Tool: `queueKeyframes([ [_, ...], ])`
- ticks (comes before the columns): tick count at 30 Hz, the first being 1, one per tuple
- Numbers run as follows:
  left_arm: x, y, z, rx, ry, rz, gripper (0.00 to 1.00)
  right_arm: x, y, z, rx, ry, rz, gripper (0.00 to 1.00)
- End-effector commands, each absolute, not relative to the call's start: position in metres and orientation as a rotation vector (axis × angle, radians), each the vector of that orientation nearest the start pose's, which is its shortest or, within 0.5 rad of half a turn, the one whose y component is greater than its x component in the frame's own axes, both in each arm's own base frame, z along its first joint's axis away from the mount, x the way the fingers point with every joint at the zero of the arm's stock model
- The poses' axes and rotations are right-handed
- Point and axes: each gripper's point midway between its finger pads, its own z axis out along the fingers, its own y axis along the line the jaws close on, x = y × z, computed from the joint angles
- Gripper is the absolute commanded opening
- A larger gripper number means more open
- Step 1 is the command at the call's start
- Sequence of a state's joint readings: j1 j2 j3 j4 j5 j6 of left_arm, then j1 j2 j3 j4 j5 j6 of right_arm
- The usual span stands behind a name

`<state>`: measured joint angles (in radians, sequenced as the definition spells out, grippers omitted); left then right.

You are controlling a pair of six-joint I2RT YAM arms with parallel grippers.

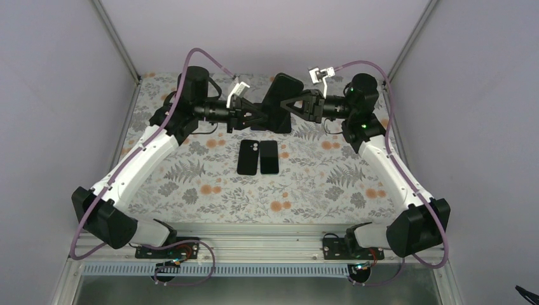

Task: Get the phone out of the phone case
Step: Remove the phone case from the phone.

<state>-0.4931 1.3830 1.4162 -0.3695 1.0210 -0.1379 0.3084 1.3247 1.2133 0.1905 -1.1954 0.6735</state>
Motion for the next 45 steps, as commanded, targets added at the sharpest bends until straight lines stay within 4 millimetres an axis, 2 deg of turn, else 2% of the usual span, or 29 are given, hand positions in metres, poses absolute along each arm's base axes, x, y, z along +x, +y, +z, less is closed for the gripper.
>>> queueKeyframes([
  [1, 0.249, -0.304, 0.413, 1.101, 1.548, -1.375, 0.02, 0.268, 0.259, 0.423, -0.828, 1.588, 1.598, 0.24],
  [3, 0.248, -0.305, 0.414, 1.102, 1.547, -1.383, 0.02, 0.267, 0.261, 0.421, -0.826, 1.595, 1.601, 0.22],
  [6, 0.248, -0.305, 0.412, 1.109, 1.547, -1.389, 0.03, 0.268, 0.261, 0.421, -0.819, 1.6, 1.605, 0.05],
  [7, 0.248, -0.305, 0.411, 1.111, 1.548, -1.386, 0.06, 0.267, 0.261, 0.422, -0.816, 1.601, 1.607, 0.04],
  [12, 0.246, -0.29, 0.415, 1.13, 1.517, -1.39, 0.47, 0.261, 0.259, 0.429, -0.825, 1.584, 1.638, 0.04],
  [14, 0.246, -0.28, 0.414, 1.126, 1.508, -1.399, 0.53, 0.257, 0.257, 0.434, -0.832, 1.57, 1.656, 0.04],
  [17, 0.245, -0.272, 0.406, 1.145, 1.519, -1.388, 0.54, 0.253, 0.254, 0.441, -0.841, 1.55, 1.676, 0.04],
  [22, 0.228, -0.267, 0.397, 1.2, 1.484, -1.396, 0.53, 0.245, 0.252, 0.45, -0.853, 1.519, 1.707, 0.04],
  [25, 0.223, -0.267, 0.4, 1.212, 1.463, -1.416, 0.47, 0.244, 0.252, 0.45, -0.855, 1.517, 1.708, 0.04],
  [29, 0.225, -0.268, 0.399, 1.205, 1.469, -1.413, 0.39, 0.243, 0.252, 0.45, -0.854, 1.513, 1.71, 0.04],
  [33, 0.23, -0.269, 0.397, 1.184, 1.488, -1.402, 0.35, 0.24, 0.251, 0.452, -0.861, 1.503, 1.705, 0.04],
  [45, 0.225, -0.275, 0.403, 1.192, 1.471, -1.477, 0.39, 0.245, 0.252, 0.449, -0.847, 1.513, 1.69, 0.04],
])
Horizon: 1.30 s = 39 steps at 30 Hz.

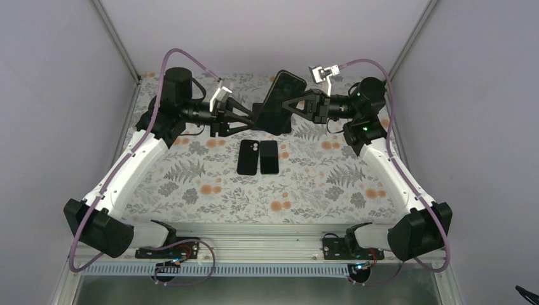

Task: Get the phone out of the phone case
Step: Remove the phone case from the phone.

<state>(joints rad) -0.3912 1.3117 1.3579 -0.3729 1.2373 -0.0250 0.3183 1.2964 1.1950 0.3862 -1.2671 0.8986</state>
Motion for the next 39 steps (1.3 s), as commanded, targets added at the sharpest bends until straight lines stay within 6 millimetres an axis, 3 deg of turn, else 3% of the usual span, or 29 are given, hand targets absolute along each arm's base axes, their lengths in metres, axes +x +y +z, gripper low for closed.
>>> queueKeyframes([
  [1, 0.225, -0.275, 0.402, 1.192, 1.473, -1.481, 0.39, 0.246, 0.251, 0.448, -0.845, 1.513, 1.688, 0.04],
  [18, 0.226, -0.279, 0.399, 1.19, 1.486, -1.492, 0.4, 0.247, 0.252, 0.447, -0.84, 1.519, 1.683, 0.04],
  [28, 0.22, -0.277, 0.395, 1.248, 1.44, -1.466, 0.12, 0.235, 0.25, 0.453, -0.869, 1.494, 1.732, 0.04],
  [39, 0.227, -0.277, 0.404, 1.275, 1.381, -1.338, 0.02, 0.203, 0.253, 0.459, -0.926, 1.462, 1.852, 0.04],
])
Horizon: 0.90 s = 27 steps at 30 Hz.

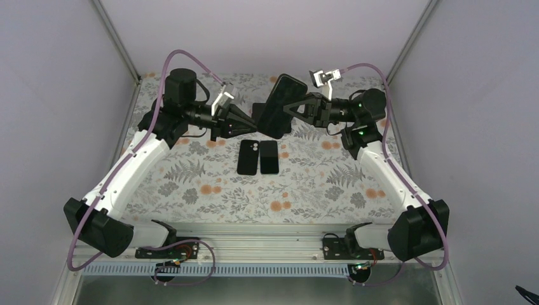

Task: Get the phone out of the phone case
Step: Remove the phone case from the phone.

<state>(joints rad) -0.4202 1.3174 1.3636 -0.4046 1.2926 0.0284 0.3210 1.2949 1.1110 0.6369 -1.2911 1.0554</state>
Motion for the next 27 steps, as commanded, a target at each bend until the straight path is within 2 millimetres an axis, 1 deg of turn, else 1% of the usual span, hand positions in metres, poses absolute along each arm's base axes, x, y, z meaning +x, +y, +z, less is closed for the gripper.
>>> queueKeyframes([
  [1, 0.229, -0.277, 0.404, 1.274, 1.377, -1.317, 0.02, 0.199, 0.253, 0.462, -0.936, 1.435, 1.856, 0.04],
  [6, 0.234, -0.277, 0.407, 1.29, 1.348, -1.231, 0.02, 0.189, 0.252, 0.472, -0.921, 1.413, 1.914, 0.04],
  [11, 0.24, -0.276, 0.409, 1.296, 1.329, -1.153, 0.02, 0.178, 0.255, 0.475, -0.939, 1.394, 1.952, 0.03],
  [18, 0.251, -0.278, 0.407, 1.281, 1.343, -1.102, 0.02, 0.159, 0.259, 0.484, -1.003, 1.344, 1.988, 0.03],
  [21, 0.249, -0.278, 0.409, 1.28, 1.345, -1.123, 0.03, 0.16, 0.26, 0.484, -1.009, 1.339, 1.982, 0.03],
  [22, 0.247, -0.277, 0.41, 1.278, 1.345, -1.131, 0.06, 0.162, 0.26, 0.485, -1.008, 1.337, 1.972, 0.03],
  [23, 0.244, -0.276, 0.41, 1.275, 1.346, -1.136, 0.12, 0.165, 0.259, 0.487, -1.008, 1.333, 1.952, 0.03],
  [25, 0.24, -0.271, 0.413, 1.257, 1.36, -1.144, 0.27, 0.173, 0.256, 0.49, -0.995, 1.334, 1.912, 0.03],
  [27, 0.229, -0.266, 0.415, 1.247, 1.368, -1.179, 0.5, 0.184, 0.252, 0.492, -0.969, 1.346, 1.872, 0.03],
])
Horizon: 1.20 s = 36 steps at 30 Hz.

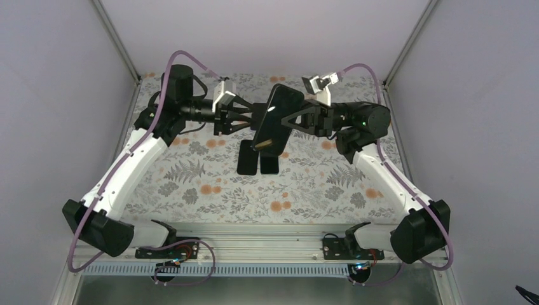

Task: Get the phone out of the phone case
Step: Remove the phone case from the phone.

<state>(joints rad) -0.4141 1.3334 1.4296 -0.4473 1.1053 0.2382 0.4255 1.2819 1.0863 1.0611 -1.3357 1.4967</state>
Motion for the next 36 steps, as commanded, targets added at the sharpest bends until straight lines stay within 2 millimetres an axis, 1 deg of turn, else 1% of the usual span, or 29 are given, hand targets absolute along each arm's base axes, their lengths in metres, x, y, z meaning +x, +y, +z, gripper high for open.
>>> queueKeyframes([
  [1, 0.223, -0.265, 0.416, 1.251, 1.364, -1.196, 0.58, 0.189, 0.249, 0.492, -0.95, 1.35, 1.857, 0.04],
  [2, 0.217, -0.263, 0.417, 1.253, 1.361, -1.216, 0.65, 0.193, 0.248, 0.491, -0.936, 1.356, 1.845, 0.04],
  [3, 0.212, -0.262, 0.419, 1.254, 1.354, -1.236, 0.7, 0.198, 0.247, 0.489, -0.921, 1.37, 1.832, 0.04],
  [5, 0.201, -0.261, 0.425, 1.263, 1.338, -1.278, 0.74, 0.205, 0.248, 0.487, -0.913, 1.383, 1.8, 0.04],
  [9, 0.19, -0.26, 0.431, 1.27, 1.317, -1.322, 0.75, 0.218, 0.252, 0.484, -0.922, 1.416, 1.7, 0.04],
  [11, 0.189, -0.262, 0.432, 1.262, 1.326, -1.334, 0.75, 0.219, 0.252, 0.485, -0.921, 1.409, 1.675, 0.04],
  [17, 0.194, -0.271, 0.423, 1.226, 1.383, -1.342, 0.74, 0.221, 0.253, 0.488, -0.912, 1.399, 1.656, 0.04],
  [19, 0.197, -0.271, 0.423, 1.213, 1.397, -1.344, 0.73, 0.22, 0.255, 0.487, -0.921, 1.397, 1.652, 0.04],
  [22, 0.201, -0.272, 0.424, 1.191, 1.408, -1.341, 0.67, 0.219, 0.256, 0.487, -0.932, 1.392, 1.648, 0.04],
  [28, 0.207, -0.273, 0.417, 1.17, 1.443, -1.367, 0.49, 0.215, 0.258, 0.487, -0.953, 1.383, 1.65, 0.04],
  [32, 0.215, -0.273, 0.413, 1.149, 1.469, -1.372, 0.4, 0.211, 0.257, 0.49, -0.972, 1.37, 1.647, 0.04],
  [36, 0.219, -0.274, 0.409, 1.156, 1.474, -1.38, 0.32, 0.205, 0.256, 0.491, -0.992, 1.363, 1.658, 0.04],
])
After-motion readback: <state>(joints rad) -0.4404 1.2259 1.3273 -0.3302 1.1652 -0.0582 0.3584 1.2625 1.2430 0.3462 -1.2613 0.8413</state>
